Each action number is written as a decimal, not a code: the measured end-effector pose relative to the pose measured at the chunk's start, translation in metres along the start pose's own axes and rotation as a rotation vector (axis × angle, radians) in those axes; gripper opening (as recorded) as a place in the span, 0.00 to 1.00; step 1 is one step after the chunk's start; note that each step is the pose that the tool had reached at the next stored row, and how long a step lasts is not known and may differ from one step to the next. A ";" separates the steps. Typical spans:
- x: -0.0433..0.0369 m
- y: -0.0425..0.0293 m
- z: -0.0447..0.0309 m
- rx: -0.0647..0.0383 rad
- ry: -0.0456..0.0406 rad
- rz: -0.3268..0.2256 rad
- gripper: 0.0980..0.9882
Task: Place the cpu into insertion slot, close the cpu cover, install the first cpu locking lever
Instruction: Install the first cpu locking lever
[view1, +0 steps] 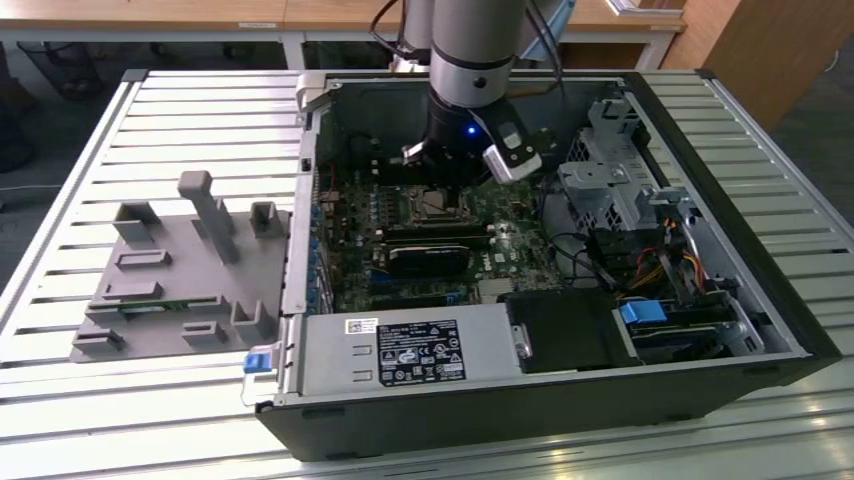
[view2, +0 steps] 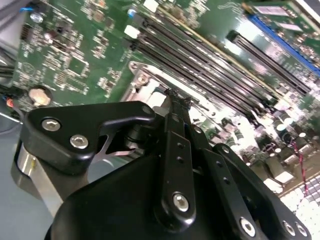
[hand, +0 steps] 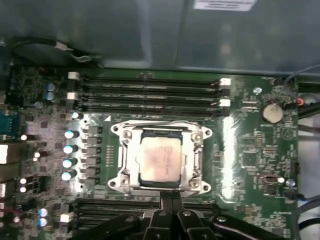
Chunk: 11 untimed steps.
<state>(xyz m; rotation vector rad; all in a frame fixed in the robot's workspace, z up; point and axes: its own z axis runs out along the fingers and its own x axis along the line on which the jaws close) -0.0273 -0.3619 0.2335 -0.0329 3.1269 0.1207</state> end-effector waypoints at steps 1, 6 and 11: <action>0.0021 -0.0006 0.0000 0.000 0.0000 0.000 0.01; 0.0121 -0.0060 -0.0002 0.000 0.0000 0.000 0.01; 0.0221 -0.0098 -0.0003 0.000 0.0000 0.000 0.01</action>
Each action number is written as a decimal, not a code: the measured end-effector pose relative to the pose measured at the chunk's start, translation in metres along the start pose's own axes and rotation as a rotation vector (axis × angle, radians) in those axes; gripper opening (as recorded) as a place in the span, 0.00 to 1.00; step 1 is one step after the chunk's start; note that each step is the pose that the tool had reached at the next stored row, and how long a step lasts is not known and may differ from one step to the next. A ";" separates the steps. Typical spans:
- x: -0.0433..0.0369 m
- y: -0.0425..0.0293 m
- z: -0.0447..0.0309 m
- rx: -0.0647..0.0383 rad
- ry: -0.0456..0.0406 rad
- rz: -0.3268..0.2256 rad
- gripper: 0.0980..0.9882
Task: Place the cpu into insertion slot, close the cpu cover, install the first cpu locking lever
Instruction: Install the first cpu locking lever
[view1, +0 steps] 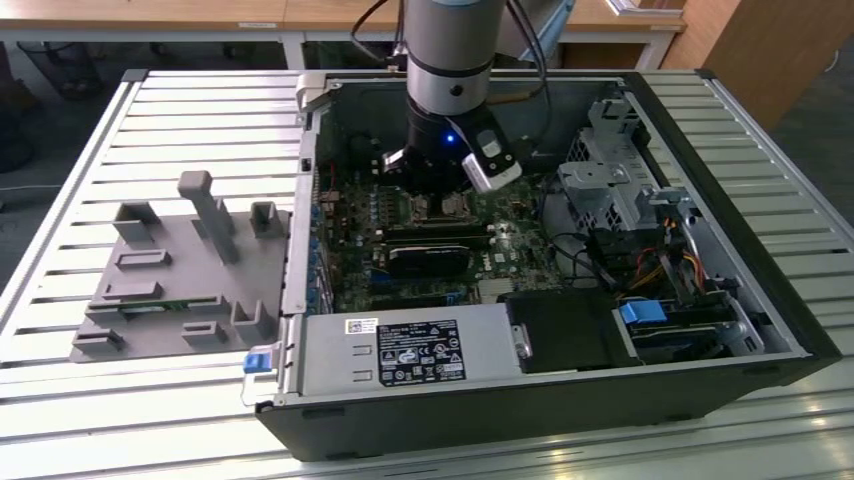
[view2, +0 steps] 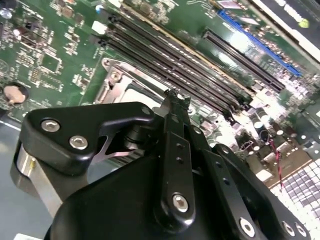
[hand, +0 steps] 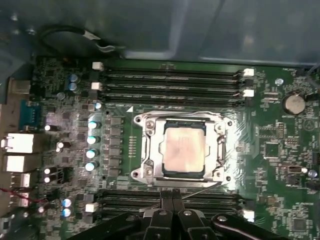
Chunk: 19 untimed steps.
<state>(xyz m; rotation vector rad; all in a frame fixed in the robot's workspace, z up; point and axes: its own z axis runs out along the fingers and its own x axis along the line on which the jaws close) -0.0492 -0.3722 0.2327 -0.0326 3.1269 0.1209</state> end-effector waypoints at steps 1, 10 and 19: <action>0.0009 0.0000 0.0005 0.000 -0.0002 0.000 0.01; 0.0025 -0.0063 0.0075 -0.031 -0.0007 0.001 0.01; 0.0112 -0.0105 0.0155 -0.049 -0.0011 0.001 0.01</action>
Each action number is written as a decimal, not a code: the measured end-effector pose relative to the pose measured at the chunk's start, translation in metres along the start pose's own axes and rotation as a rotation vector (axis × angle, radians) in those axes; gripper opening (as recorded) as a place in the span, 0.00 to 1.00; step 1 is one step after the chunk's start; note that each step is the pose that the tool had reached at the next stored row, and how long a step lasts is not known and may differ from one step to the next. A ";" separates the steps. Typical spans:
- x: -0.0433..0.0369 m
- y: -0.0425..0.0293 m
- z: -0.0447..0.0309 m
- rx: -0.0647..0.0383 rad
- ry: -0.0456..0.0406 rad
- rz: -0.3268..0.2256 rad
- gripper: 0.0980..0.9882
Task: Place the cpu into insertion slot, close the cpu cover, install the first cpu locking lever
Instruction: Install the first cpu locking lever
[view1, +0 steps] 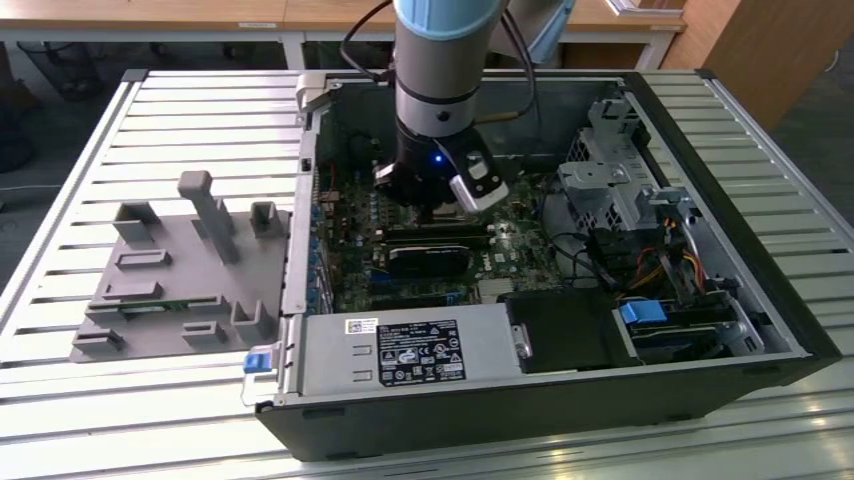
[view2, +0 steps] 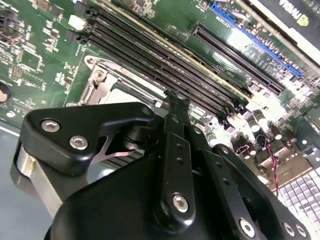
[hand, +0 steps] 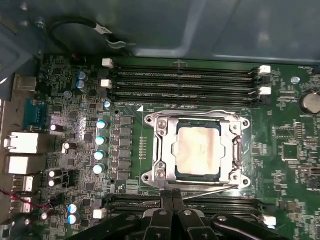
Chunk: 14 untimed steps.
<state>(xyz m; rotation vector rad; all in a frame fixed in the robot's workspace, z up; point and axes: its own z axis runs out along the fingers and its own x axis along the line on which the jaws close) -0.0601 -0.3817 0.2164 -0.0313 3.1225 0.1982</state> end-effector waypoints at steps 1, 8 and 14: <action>0.0005 -0.0002 0.0017 -0.001 0.0000 0.000 0.01; 0.0063 -0.0049 0.0080 -0.016 -0.0003 0.000 0.01; 0.0091 -0.0115 0.0082 -0.037 -0.0008 0.001 0.01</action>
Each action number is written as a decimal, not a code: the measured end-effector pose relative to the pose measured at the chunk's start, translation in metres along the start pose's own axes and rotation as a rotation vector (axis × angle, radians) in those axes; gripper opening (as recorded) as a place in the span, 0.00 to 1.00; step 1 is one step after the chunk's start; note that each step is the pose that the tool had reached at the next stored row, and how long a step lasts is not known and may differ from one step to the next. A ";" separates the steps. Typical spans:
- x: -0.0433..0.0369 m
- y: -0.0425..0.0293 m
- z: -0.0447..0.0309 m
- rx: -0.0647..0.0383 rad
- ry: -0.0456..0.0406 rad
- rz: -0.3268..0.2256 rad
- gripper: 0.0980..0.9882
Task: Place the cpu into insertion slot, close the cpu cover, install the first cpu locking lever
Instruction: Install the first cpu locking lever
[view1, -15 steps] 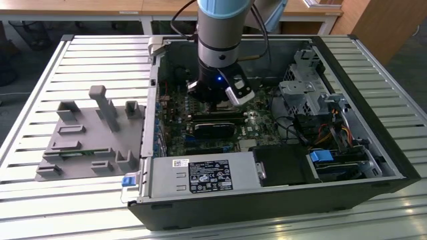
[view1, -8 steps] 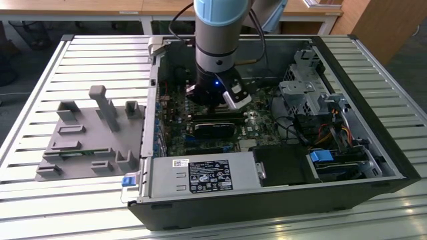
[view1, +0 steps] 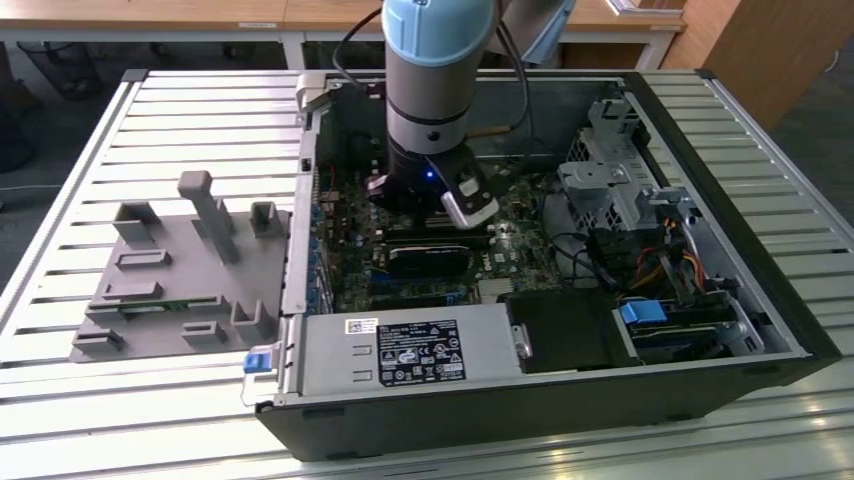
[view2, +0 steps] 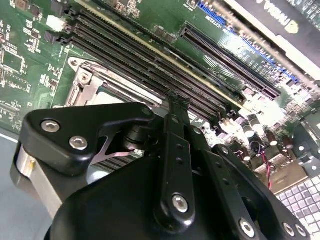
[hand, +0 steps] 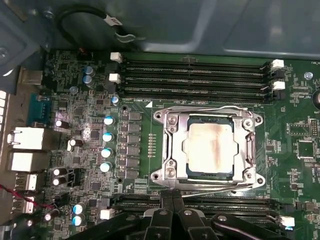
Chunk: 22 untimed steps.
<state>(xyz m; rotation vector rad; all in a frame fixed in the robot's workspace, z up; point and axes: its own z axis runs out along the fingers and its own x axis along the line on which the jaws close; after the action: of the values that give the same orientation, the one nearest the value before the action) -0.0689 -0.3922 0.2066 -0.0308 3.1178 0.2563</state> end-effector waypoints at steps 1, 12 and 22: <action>0.0008 -0.0006 0.0001 -0.002 -0.0001 0.000 0.01; 0.0043 -0.0022 0.0052 -0.017 -0.0004 0.000 0.01; 0.0056 -0.0003 0.0122 -0.026 -0.0010 0.001 0.01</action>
<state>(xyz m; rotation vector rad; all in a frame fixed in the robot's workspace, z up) -0.0743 -0.3907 0.1944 -0.0289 3.1136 0.2972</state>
